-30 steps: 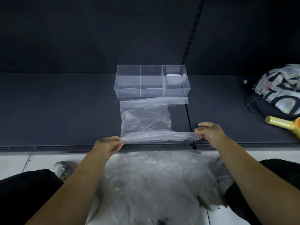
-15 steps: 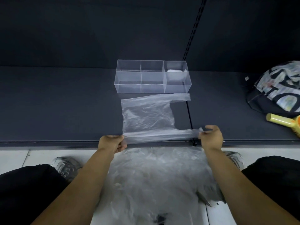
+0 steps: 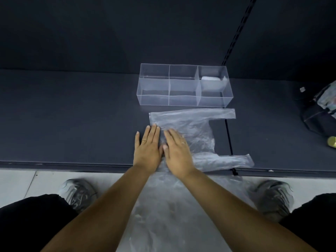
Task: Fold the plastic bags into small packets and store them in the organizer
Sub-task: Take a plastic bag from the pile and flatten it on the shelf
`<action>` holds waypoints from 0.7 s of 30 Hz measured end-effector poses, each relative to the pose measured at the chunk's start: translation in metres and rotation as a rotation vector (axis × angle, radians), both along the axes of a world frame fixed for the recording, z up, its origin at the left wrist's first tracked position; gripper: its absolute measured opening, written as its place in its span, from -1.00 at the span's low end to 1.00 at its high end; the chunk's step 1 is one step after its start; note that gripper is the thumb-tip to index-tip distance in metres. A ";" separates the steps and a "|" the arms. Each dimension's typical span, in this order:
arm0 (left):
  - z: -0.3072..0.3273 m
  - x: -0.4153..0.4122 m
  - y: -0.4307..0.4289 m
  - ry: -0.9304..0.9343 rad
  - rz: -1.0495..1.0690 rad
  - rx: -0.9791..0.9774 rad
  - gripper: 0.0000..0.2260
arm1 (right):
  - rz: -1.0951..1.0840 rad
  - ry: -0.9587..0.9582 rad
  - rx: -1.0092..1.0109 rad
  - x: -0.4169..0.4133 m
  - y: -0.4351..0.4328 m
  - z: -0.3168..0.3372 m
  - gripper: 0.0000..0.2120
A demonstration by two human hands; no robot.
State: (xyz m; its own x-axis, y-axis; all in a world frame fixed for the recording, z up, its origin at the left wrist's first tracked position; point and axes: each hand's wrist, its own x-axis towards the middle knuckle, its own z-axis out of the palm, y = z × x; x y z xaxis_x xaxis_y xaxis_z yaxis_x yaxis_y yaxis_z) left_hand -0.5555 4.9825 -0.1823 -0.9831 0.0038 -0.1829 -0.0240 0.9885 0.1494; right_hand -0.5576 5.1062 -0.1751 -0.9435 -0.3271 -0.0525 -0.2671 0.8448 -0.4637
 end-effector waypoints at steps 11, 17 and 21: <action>-0.011 -0.004 -0.002 0.113 -0.025 -0.042 -0.36 | -0.485 -0.010 0.417 -0.023 0.100 -0.004 -0.29; -0.004 -0.053 0.015 0.110 -0.009 0.043 -0.46 | -0.074 0.030 0.187 -0.068 0.014 0.005 -0.44; -0.017 -0.054 0.004 0.064 -0.055 -0.031 -0.37 | -0.179 -0.039 0.295 -0.080 0.045 -0.014 -0.37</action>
